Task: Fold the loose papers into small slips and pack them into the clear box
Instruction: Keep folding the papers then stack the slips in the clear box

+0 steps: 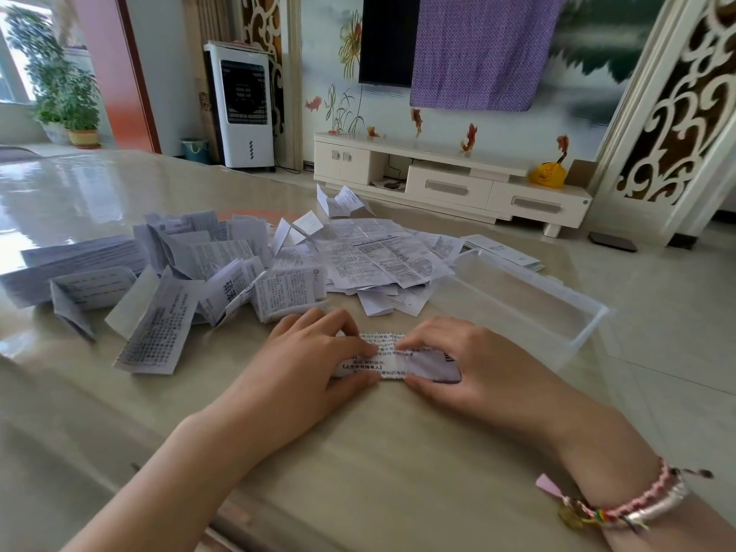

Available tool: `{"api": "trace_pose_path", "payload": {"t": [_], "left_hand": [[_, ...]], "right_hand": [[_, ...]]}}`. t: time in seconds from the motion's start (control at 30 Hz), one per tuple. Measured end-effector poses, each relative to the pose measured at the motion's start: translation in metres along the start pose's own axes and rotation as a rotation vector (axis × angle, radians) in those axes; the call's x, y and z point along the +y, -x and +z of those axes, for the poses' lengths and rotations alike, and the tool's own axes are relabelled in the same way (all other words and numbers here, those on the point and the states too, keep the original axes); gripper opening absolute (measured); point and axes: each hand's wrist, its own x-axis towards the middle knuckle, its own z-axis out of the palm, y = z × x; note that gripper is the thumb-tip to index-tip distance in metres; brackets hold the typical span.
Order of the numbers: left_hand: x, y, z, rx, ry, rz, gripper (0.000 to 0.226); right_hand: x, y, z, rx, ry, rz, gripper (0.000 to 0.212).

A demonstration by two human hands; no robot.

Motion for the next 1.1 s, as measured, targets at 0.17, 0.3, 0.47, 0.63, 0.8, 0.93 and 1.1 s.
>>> {"api": "trace_pose_path", "payload": {"t": [0.17,0.3,0.47,0.63,0.8,0.93,1.1], "left_hand": [[0.001,-0.001,-0.001,-0.011,0.015,-0.018,0.056],[0.002,-0.002,0.001,0.049,-0.021,0.002,0.043],[0.007,-0.005,-0.003,0.214,0.137,-0.048,0.025],[0.014,-0.008,-0.006,0.353,0.476,-0.262,0.018],[0.02,-0.012,-0.005,0.34,0.624,-0.41,0.018],[0.027,-0.015,-0.011,0.218,1.012,-0.492,0.02],[0.036,-0.018,-0.016,0.179,1.286,-0.613,0.035]], "right_hand": [[-0.005,0.001,0.0,0.014,0.095,0.009,0.031],[-0.009,0.0,0.004,0.119,0.186,-0.001,0.029],[-0.009,-0.004,0.007,0.279,0.165,0.047,0.01],[-0.015,-0.007,0.002,0.508,-0.197,0.15,0.012],[-0.028,-0.01,0.003,0.449,-0.563,0.152,0.02],[-0.024,-0.015,0.009,0.323,-0.611,0.13,0.041],[-0.017,-0.016,0.012,0.278,-0.621,0.161,0.002]]}}
